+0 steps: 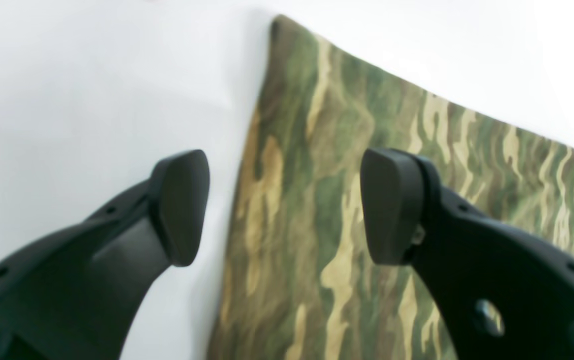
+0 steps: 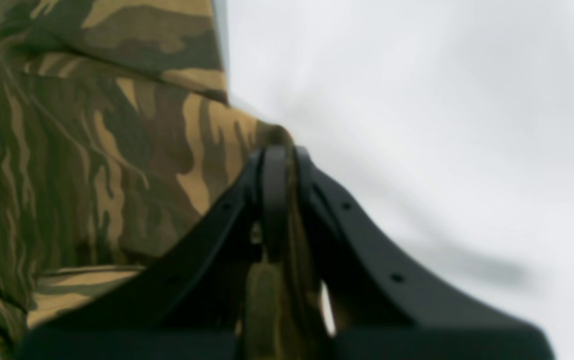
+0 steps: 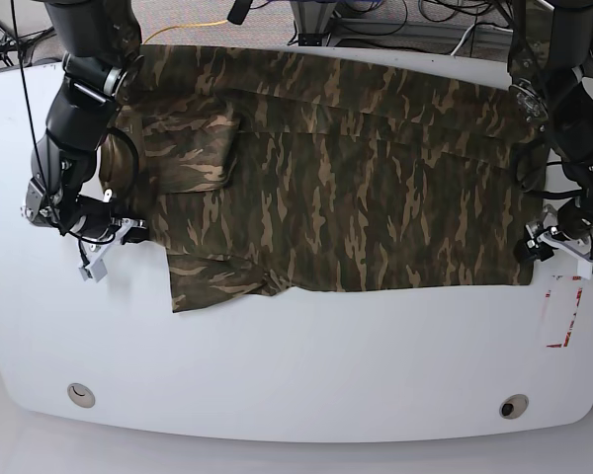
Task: Fold the T-shirt properly
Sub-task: 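Move the left gripper to the opposite hem corner and grasp it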
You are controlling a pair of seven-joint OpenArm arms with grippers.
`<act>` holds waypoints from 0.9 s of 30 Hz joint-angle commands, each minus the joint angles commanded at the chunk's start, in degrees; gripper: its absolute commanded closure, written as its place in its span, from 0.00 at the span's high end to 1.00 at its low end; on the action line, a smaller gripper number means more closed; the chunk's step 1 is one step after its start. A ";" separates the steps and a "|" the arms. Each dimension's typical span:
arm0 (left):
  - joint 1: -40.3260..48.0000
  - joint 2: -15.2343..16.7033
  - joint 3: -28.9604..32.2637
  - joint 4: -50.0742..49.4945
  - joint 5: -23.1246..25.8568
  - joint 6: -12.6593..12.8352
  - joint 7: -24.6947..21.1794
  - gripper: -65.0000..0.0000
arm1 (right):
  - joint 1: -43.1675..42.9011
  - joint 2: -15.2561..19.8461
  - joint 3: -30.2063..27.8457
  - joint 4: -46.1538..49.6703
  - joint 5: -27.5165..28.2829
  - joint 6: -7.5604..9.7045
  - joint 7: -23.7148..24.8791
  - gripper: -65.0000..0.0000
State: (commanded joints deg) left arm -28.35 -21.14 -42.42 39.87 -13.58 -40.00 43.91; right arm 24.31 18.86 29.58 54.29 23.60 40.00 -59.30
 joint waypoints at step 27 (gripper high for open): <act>2.99 5.01 0.00 14.24 0.00 0.00 3.96 0.03 | 1.67 0.97 0.09 5.36 0.00 0.00 -2.55 0.00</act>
State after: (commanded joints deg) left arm -25.36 -16.13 -42.42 54.11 -13.58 -40.00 47.87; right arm 25.98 19.82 29.67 59.65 23.60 40.00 -61.85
